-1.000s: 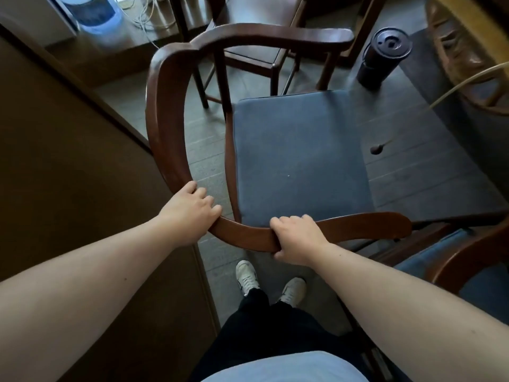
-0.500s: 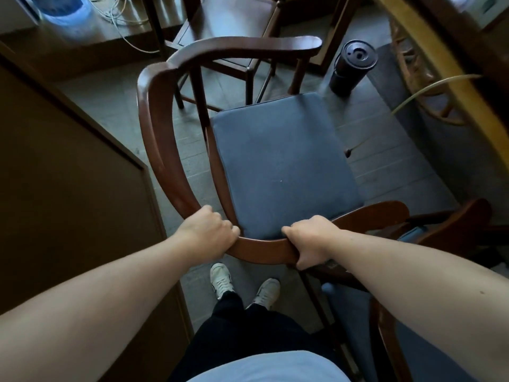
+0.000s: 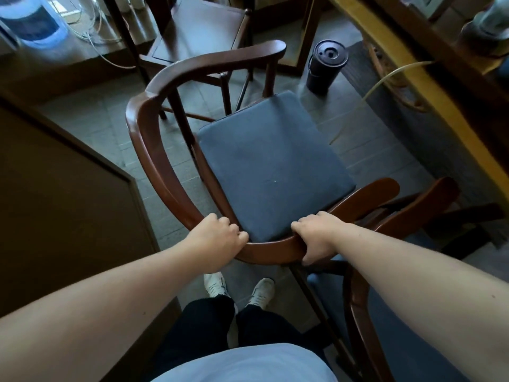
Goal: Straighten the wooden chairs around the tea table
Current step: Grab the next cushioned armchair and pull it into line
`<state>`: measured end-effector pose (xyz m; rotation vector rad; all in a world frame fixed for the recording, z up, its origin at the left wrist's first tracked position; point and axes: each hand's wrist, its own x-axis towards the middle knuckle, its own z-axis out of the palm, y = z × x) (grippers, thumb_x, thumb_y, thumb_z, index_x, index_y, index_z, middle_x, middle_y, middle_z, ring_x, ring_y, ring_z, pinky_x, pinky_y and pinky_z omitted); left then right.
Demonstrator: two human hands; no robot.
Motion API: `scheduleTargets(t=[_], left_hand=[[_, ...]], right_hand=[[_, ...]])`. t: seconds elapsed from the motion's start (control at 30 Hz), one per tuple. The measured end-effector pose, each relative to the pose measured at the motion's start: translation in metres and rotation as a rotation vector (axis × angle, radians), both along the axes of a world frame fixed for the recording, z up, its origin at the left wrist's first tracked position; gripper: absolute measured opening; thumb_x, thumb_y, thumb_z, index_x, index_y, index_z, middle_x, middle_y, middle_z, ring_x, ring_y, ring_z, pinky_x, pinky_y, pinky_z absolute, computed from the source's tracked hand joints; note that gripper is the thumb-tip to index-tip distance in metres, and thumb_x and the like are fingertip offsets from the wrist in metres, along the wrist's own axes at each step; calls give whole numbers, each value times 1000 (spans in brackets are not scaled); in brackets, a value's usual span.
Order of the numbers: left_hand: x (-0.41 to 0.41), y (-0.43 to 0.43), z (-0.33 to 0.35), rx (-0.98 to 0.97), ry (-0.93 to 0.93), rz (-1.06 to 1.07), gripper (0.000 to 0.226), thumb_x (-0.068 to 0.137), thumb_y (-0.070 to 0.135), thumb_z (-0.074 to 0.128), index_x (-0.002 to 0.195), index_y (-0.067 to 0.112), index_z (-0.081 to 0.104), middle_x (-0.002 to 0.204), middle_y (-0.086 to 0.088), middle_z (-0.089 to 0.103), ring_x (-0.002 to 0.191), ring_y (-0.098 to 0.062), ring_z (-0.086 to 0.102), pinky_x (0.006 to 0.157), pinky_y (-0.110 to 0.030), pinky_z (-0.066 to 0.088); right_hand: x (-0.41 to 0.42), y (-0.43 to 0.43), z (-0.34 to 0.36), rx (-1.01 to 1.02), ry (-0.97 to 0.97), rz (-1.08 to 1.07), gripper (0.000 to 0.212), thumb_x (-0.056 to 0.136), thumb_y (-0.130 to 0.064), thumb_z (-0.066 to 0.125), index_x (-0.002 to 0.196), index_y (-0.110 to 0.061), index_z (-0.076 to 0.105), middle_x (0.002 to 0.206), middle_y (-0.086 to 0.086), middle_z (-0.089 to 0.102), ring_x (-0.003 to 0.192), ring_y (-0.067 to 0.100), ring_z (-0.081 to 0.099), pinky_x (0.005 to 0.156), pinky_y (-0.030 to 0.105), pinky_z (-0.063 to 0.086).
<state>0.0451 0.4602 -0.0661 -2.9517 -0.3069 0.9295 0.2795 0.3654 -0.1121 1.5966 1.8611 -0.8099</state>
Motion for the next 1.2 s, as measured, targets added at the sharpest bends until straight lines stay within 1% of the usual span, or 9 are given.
scheduleTargets(t=[0.2,0.37,0.47,0.57,0.67,0.73,0.83,1.07,1.2], left_hand=[[-40,63,45,66,-85,-151,67,80,62,58,128,20,41,123,-7,54,113,-30,47,100,-48,37],[-59,119,52,96,-99,-215,74,77,63,61,135,23,38,134,-9,49,124,-31,41,106,-50,33],[-66,158,50,93,-117,-248,71,76,55,67,133,23,41,132,-7,51,124,-30,43,106,-49,34],[-68,189,45,44,-179,-282,50,83,45,63,125,23,48,123,-3,58,118,-27,49,104,-47,36],[-63,216,43,-35,-165,-298,32,87,44,55,114,27,55,112,5,64,108,-23,56,100,-44,40],[-54,216,46,-65,-132,-311,24,88,47,52,104,30,57,99,10,66,95,-19,61,88,-41,48],[-43,227,43,-74,-152,-357,15,87,42,52,92,29,56,85,10,67,79,-20,64,71,-38,52],[-47,204,29,-140,-209,-297,14,82,42,54,89,30,58,81,11,67,78,-19,65,70,-37,52],[-20,166,23,-129,-280,-333,21,84,45,56,91,25,54,81,6,67,76,-24,66,63,-36,51]], right_hand=[[-49,2,18,123,197,-198,89,60,-80,58,130,-27,42,123,1,54,116,26,50,95,44,42],[-108,31,29,349,363,-297,92,66,-76,59,139,-25,38,127,2,53,117,23,48,99,43,41],[-128,48,22,406,336,-351,88,67,-71,60,138,-22,43,130,3,49,124,23,39,105,43,33],[-126,44,11,198,286,-377,80,63,-66,60,129,-23,49,124,4,53,118,25,46,98,41,40],[-121,45,5,-44,226,-391,45,64,-54,67,96,-22,60,95,1,65,94,27,62,75,34,50],[-108,45,9,-79,189,-361,39,61,-50,70,83,-19,62,78,-1,64,80,26,64,66,32,51],[-102,54,10,-159,199,-408,32,60,-45,73,79,-21,62,72,-3,62,70,22,61,60,29,47],[-95,44,21,-248,160,-356,26,67,-38,74,80,-24,56,74,-5,57,72,22,56,60,27,39],[-56,13,29,-246,63,-343,24,66,-35,72,81,-25,57,72,-5,59,72,22,59,62,31,48]])
